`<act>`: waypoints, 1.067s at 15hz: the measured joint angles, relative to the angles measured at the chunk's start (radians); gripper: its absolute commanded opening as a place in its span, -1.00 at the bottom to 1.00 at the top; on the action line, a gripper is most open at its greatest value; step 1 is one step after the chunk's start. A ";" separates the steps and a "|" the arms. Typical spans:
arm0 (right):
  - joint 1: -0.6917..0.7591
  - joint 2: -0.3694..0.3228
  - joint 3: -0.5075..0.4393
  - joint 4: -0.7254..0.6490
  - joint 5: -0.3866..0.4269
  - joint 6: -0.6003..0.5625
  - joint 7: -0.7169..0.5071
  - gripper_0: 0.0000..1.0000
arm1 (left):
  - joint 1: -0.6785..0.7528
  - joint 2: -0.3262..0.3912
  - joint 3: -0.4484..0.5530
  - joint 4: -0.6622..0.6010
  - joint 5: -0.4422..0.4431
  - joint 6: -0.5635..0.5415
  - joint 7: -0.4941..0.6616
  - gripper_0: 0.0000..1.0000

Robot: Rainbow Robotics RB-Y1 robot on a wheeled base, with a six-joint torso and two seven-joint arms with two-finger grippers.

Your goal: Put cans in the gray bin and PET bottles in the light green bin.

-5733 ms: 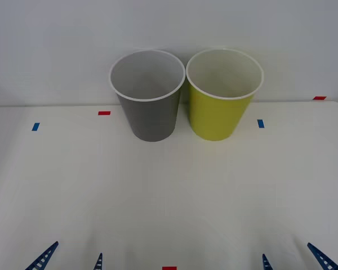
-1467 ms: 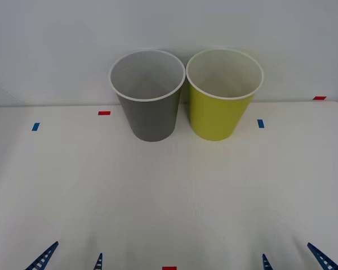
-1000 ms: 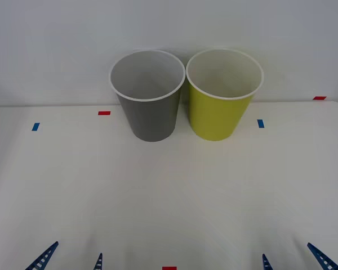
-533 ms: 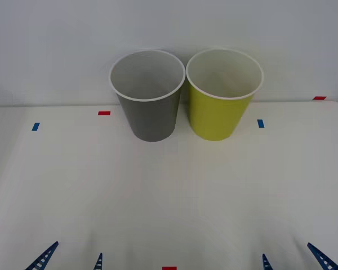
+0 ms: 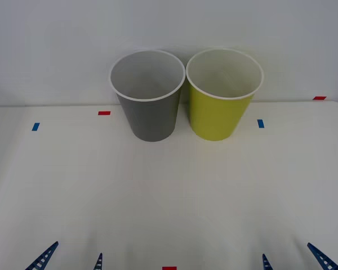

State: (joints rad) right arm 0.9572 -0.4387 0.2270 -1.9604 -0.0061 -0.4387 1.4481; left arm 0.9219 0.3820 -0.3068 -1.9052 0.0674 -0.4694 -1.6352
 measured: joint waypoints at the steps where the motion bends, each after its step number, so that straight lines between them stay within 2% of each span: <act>1: 0.000 0.000 0.000 0.000 0.000 0.000 0.000 1.00 | 0.000 0.000 0.000 0.000 0.000 0.000 0.000 1.00; 16: 0.000 0.000 0.000 0.000 0.000 0.000 0.000 1.00 | 0.000 0.000 0.000 0.000 0.000 0.000 0.000 1.00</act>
State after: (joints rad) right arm 0.9572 -0.4387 0.2270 -1.9604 -0.0061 -0.4387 1.4481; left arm 0.9219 0.3820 -0.3068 -1.9052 0.0675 -0.4694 -1.6352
